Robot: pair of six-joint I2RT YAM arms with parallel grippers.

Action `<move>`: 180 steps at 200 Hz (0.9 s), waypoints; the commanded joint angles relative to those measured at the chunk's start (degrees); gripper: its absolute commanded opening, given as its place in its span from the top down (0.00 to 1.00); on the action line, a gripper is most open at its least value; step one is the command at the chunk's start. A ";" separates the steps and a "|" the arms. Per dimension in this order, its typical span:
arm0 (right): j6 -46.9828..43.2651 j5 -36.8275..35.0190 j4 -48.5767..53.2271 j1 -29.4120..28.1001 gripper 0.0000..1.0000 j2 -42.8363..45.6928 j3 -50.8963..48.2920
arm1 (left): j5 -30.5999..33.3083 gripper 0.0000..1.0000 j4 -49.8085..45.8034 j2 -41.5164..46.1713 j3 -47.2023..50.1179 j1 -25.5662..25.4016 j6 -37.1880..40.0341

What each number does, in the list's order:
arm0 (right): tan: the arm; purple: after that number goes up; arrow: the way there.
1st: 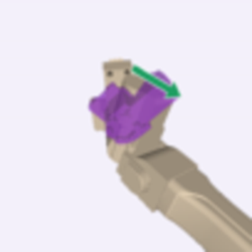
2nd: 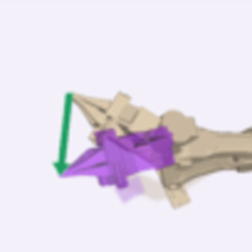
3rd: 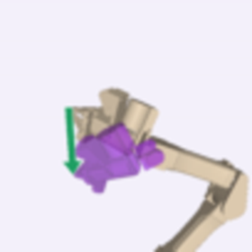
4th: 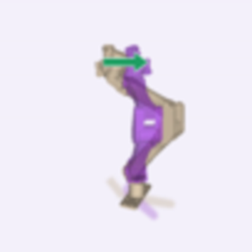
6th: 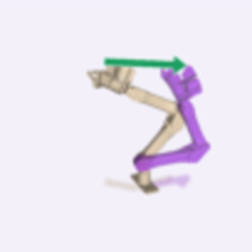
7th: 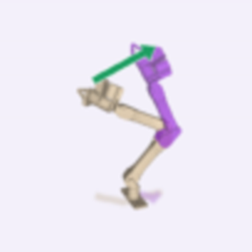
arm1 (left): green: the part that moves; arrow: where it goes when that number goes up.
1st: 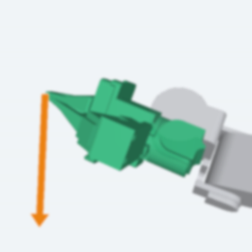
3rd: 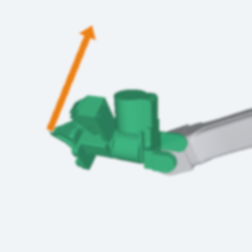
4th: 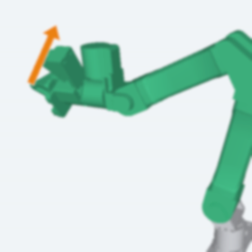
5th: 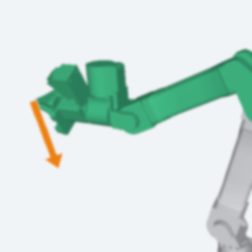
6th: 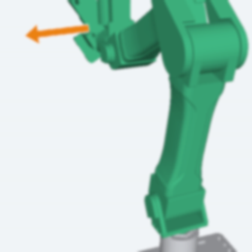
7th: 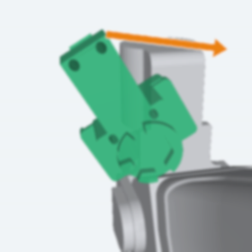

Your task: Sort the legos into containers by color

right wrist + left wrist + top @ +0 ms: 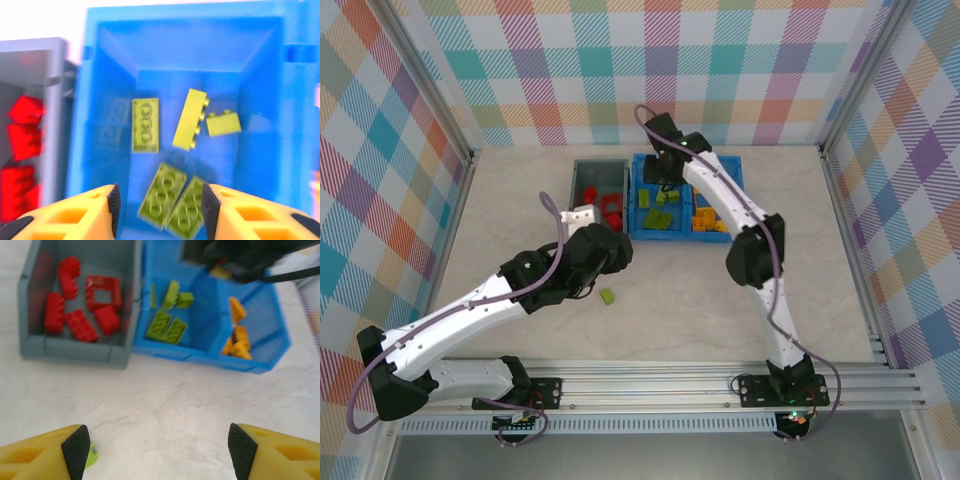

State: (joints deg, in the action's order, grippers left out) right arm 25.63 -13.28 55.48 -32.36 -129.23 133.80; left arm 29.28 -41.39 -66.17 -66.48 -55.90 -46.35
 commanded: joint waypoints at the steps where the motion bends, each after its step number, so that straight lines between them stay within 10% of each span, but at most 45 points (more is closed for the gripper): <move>1: -3.88 -1.73 -12.49 -4.44 0.47 21.03 -20.02 | -1.06 0.24 -8.54 0.95 4.95 0.35 -7.63; 74: -2.50 17.05 -34.99 -18.07 0.43 73.34 -82.67 | -14.89 0.24 2.75 -9.30 14.67 5.48 -12.36; 118: 5.13 15.88 -27.96 -22.43 0.42 88.66 -94.86 | -17.77 0.25 8.30 -18.79 15.24 8.67 -12.58; 180: 8.01 15.98 -29.45 -23.14 0.43 87.51 -97.01 | -17.32 0.48 11.07 -26.73 15.19 10.24 -12.19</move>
State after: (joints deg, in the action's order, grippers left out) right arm 31.40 1.85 28.27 -54.96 -40.69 37.47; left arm 12.12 -32.14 -90.98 -51.77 -46.46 -58.70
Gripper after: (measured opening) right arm 0.573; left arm 0.558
